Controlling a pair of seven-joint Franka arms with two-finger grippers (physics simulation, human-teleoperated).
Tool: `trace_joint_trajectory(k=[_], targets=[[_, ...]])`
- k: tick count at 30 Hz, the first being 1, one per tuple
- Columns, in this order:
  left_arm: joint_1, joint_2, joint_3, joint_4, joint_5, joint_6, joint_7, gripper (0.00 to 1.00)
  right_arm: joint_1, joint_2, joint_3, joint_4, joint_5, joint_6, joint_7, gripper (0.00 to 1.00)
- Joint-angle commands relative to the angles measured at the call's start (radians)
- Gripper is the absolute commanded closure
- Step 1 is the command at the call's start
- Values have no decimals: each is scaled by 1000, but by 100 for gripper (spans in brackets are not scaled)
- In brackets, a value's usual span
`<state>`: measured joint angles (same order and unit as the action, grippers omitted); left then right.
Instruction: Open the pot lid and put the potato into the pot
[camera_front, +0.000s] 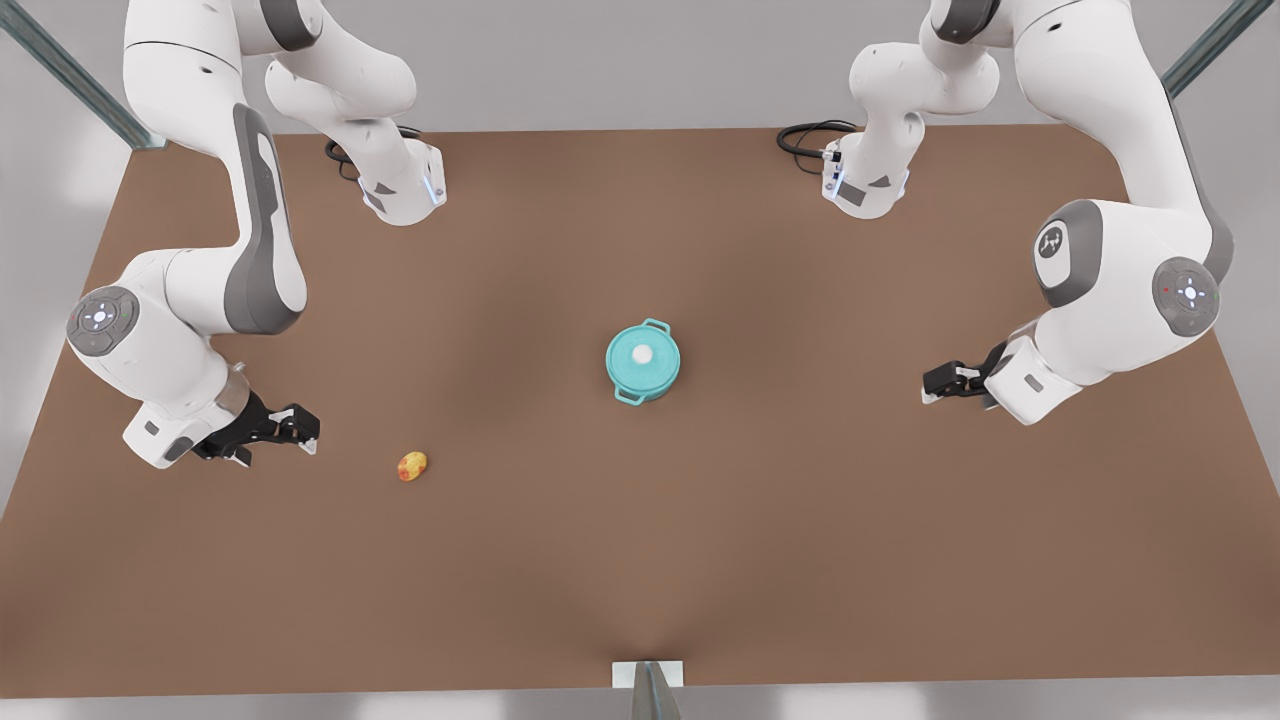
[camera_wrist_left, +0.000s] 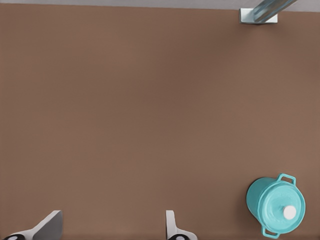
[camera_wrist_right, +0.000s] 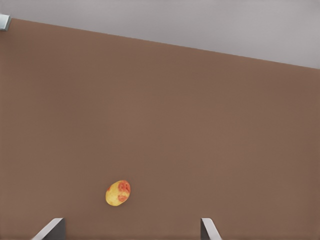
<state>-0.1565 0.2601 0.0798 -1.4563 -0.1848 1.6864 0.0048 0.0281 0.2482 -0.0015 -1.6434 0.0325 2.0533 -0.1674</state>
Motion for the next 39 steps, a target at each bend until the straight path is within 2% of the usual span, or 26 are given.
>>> trace_joint_trajectory(k=[1,5,6,7,8,9,11,13,17,19,21,26,32,34,39], targets=[[0,-1,0,1,-1,-4,-12,0,0,-1,0,1,1,1,-20,0],[-37,-12,-20,-12,18,-68,-19,0,4,-3,8,10,6,-59,182,0],[-64,1,-70,5,5,-27,-70,0,15,-3,37,10,1,-76,388,0],[-146,8,-115,5,13,108,-170,0,41,-3,40,10,3,-78,528,0],[-234,57,-118,46,21,130,-324,0,49,-3,40,10,3,-78,575,0],[-336,108,-118,116,106,119,-540,0,49,-1,38,8,4,-81,577,0],[-442,174,-156,134,102,134,-885,0,47,0,37,8,3,-81,591,0],[-452,212,-176,126,102,131,-951,0,78,19,40,-15,3,-71,585,0],[-584,370,-175,142,218,311,-1272,0,116,48,40,-101,17,-10,618,0],[-603,386,-176,128,228,317,-1277,0,124,79,40,-99,15,1,641,0],[-614,383,-176,13,265,484,-1273,0,124,118,40,-95,12,36,651,0],[-644,383,-176,-12,281,515,-1277,0,121,206,32,-95,4,145,678,0],[-652,347,-175,-111,360,521,-1252,0,119,286,31,-95,3,246,686,0],[-660,346,-175,-151,360,624,-1315,0,116,298,31,-98,3,264,687,0],[-652,344,-175,-173,361,638,-1287,0,101,309,29,-171,3,372,686,0]])
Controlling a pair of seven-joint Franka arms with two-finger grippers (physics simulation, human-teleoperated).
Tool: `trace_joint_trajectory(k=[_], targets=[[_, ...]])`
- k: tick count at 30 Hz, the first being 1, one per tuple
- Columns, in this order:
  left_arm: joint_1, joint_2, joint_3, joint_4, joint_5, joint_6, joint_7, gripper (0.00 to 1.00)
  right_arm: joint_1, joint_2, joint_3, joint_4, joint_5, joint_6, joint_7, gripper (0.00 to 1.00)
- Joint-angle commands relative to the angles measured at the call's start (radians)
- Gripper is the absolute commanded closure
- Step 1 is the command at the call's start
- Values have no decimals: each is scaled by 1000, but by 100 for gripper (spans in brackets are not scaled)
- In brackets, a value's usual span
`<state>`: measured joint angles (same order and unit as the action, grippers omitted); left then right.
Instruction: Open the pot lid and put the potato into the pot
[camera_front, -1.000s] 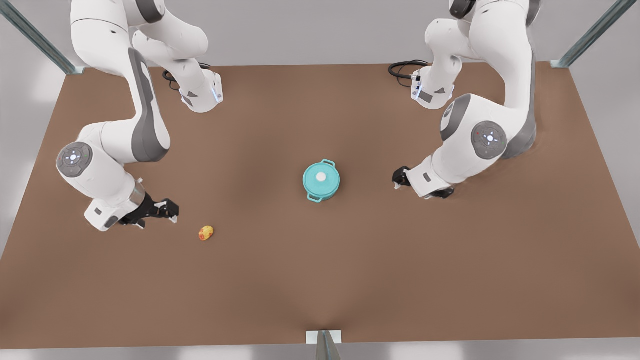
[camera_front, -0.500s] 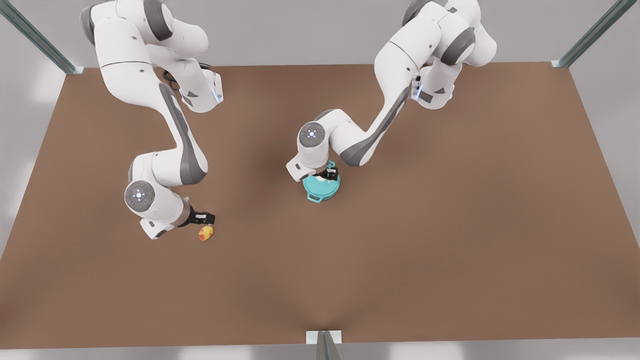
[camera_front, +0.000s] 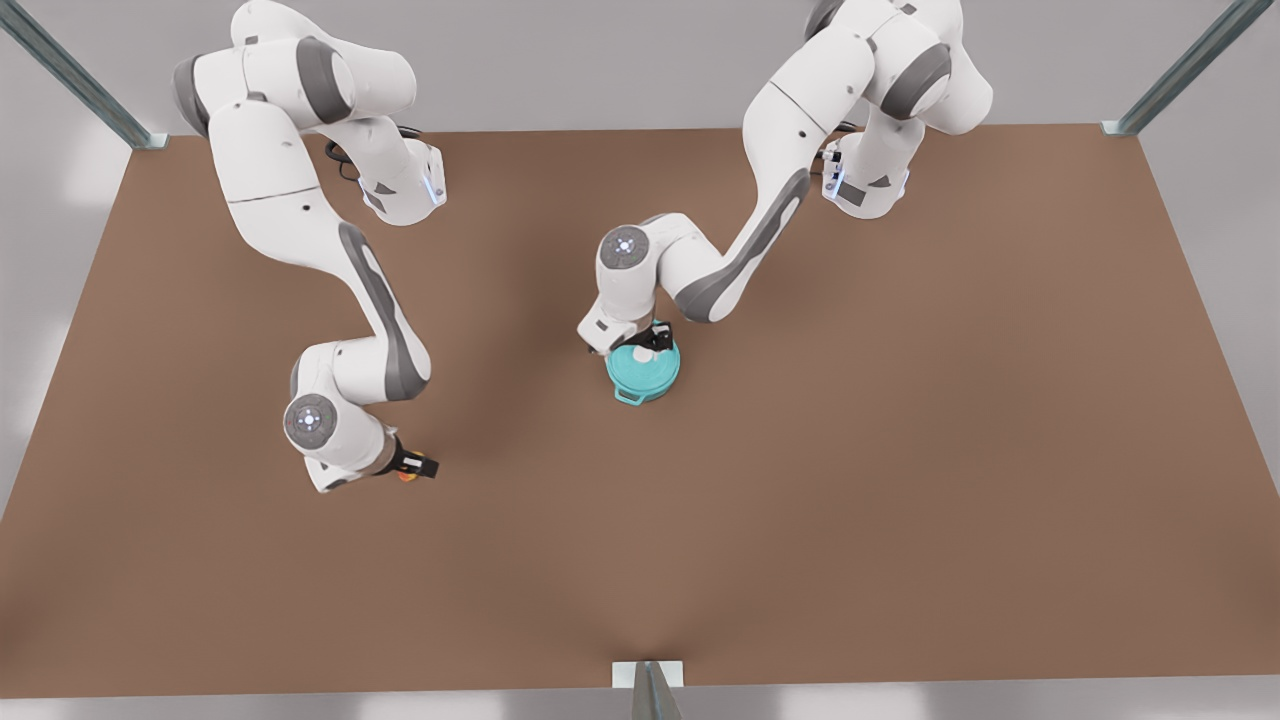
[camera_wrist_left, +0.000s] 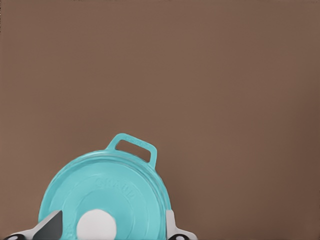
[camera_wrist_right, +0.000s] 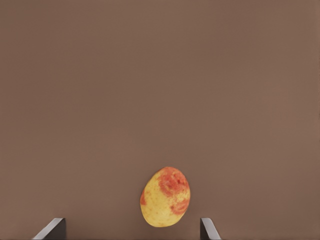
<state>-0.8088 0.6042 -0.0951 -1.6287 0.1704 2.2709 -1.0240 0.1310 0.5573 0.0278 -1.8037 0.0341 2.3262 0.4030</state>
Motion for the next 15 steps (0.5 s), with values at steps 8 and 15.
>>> trace_joint_trajectory(k=[8,15], targets=[[5,2,2,-23,6,61,-241,0,-5,24,0,-63,4,200,117,0],[7,6,5,-29,6,58,-240,0,-14,50,0,-97,3,200,116,0]])
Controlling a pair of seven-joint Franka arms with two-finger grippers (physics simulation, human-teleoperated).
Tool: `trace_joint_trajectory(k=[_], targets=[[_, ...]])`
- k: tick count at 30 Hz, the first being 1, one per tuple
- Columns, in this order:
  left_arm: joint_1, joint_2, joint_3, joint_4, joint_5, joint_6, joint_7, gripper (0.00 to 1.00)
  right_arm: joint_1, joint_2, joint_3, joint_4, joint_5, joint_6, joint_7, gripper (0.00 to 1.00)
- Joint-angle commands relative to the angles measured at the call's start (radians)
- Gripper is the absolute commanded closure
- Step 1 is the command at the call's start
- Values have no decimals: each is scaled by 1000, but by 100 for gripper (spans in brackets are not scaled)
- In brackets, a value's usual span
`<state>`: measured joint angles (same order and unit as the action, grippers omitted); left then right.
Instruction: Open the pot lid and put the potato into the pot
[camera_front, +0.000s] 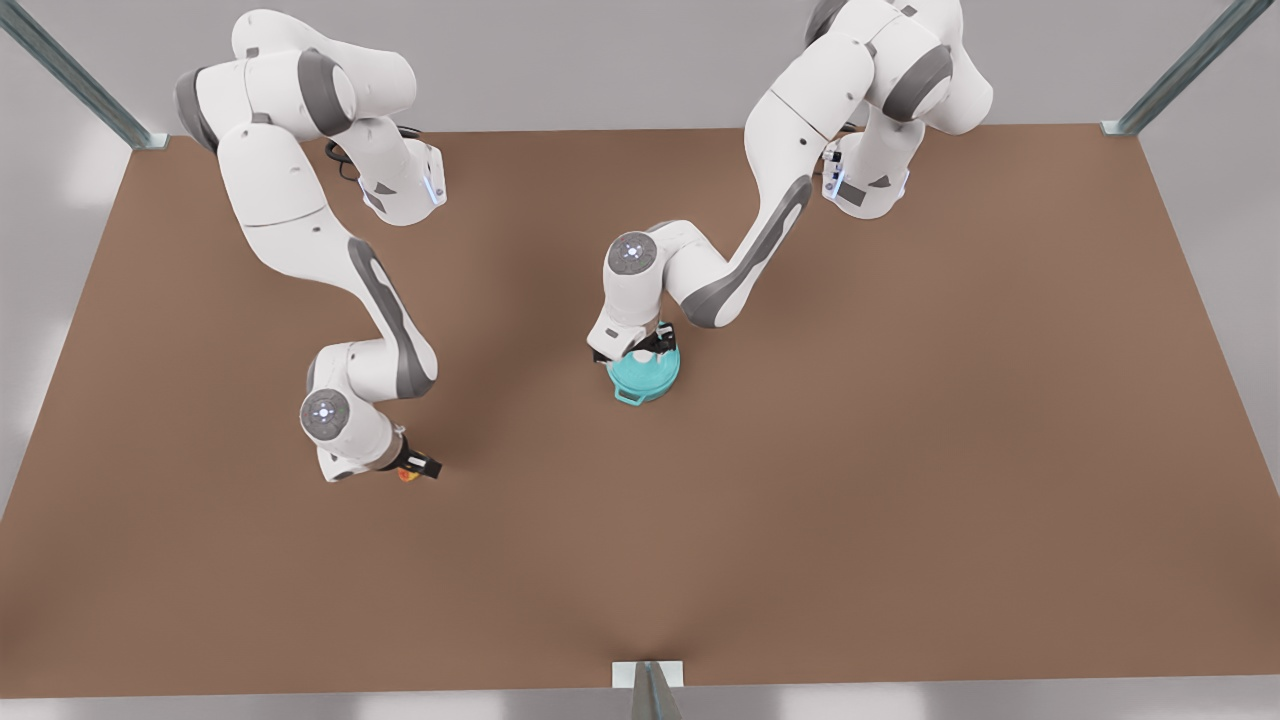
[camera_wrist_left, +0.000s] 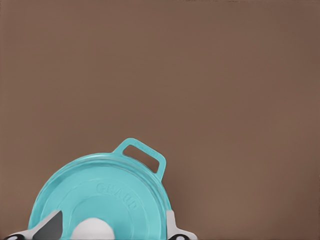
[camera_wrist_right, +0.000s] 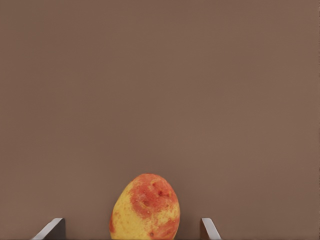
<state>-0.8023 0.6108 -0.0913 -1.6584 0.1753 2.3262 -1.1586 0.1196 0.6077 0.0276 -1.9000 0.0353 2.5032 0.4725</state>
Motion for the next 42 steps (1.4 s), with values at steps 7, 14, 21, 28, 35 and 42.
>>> trace_joint_trajectory(k=[7,14,21,28,35,42], targets=[[2,0,7,-9,16,-4,-55,0,-9,17,0,-16,1,23,46,0],[-20,0,5,-37,69,4,-44,0,-8,12,0,-16,6,17,49,32],[-21,-8,7,-70,95,4,-43,0,-8,0,0,-16,8,6,48,46],[-17,-9,8,-78,95,-4,-44,55,-6,-45,2,-13,11,-32,51,47],[31,-36,10,57,85,-205,39,68,32,-82,8,22,12,-119,130,47],[408,266,4,379,44,-145,436,66,136,-160,55,78,14,-241,304,47]])
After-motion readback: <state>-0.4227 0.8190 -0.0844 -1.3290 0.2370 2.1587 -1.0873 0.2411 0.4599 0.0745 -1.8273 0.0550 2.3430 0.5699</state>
